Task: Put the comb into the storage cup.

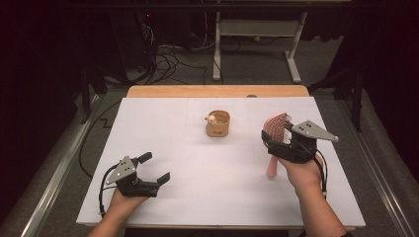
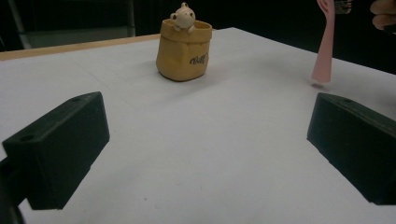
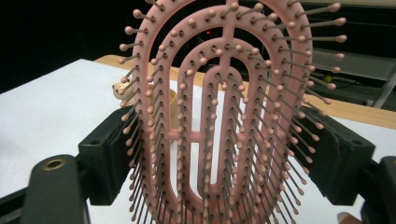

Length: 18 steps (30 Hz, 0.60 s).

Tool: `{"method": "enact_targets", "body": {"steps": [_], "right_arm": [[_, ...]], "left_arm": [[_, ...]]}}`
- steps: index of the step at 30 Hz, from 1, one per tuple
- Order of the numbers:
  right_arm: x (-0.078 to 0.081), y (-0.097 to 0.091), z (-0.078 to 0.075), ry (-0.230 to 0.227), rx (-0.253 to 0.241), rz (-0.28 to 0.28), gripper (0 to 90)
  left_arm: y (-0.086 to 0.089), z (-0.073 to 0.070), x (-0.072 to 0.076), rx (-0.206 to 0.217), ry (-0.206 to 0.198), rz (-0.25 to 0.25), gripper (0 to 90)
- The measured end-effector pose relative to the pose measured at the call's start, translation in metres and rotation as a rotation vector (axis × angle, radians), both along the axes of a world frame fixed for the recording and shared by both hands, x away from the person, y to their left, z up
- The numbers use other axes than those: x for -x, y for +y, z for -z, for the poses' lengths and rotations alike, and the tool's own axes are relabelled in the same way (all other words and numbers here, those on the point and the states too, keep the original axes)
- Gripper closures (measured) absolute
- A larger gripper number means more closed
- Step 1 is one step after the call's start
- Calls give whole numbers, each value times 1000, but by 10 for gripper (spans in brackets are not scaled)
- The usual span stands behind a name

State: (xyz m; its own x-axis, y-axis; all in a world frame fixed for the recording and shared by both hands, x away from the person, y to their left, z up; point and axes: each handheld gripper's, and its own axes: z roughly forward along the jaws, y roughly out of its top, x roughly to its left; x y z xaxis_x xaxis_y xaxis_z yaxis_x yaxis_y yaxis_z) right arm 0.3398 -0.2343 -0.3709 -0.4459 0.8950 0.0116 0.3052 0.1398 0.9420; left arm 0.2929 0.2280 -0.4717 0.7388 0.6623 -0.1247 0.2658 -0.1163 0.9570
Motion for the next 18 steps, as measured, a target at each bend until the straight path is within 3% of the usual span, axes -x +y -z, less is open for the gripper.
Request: {"method": "enact_targets", "body": {"steps": [18], "right_arm": [[-4,5,-1,-62,-24,38,202]], "left_arm": [[1,0,0,-1,-8,-2,0]]}}
